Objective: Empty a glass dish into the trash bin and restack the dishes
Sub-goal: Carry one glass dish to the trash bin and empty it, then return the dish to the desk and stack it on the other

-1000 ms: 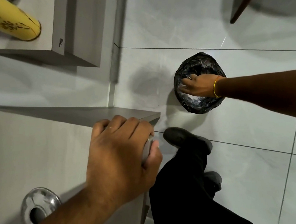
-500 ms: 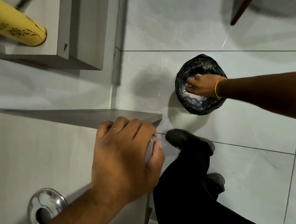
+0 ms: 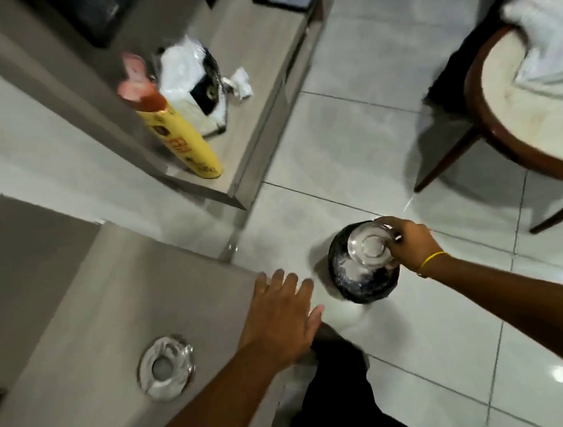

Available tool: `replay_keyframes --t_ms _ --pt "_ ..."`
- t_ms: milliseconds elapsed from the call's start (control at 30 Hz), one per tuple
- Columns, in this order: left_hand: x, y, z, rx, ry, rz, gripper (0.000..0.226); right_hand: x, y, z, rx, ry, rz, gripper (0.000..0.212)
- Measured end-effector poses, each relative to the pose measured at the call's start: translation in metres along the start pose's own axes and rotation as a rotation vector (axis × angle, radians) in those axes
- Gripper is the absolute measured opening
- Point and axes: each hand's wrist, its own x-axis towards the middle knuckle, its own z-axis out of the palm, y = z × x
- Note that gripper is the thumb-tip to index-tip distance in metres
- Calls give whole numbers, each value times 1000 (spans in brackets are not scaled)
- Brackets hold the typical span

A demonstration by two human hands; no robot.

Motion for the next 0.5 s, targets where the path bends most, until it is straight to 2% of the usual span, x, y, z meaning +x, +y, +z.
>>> replay_keyframes --t_ms 100,167,200,333,433,500 --pt "-12 20 -13 1 -157 -115 80 -34 -47 -22 62 -32 -86 38" --pt "-33 32 -28 -89 -118 -172 85 -70 -103 -40 100 -57 -137 29" --pt "-47 38 -37 -147 -44 -225 84 -84 -130 -44 112 -66 -167 26" --pt "-112 41 -46 -306 265 -470 78 -133 -211 -24 55 -83 -322 41" --pt "-164 20 -31 -361 423 -687 81 -158 -257 17 24 -180 -399 47" --pt "-195 3 -10 -388 483 -838 81 -177 -285 54 -4 -234 -468 43"
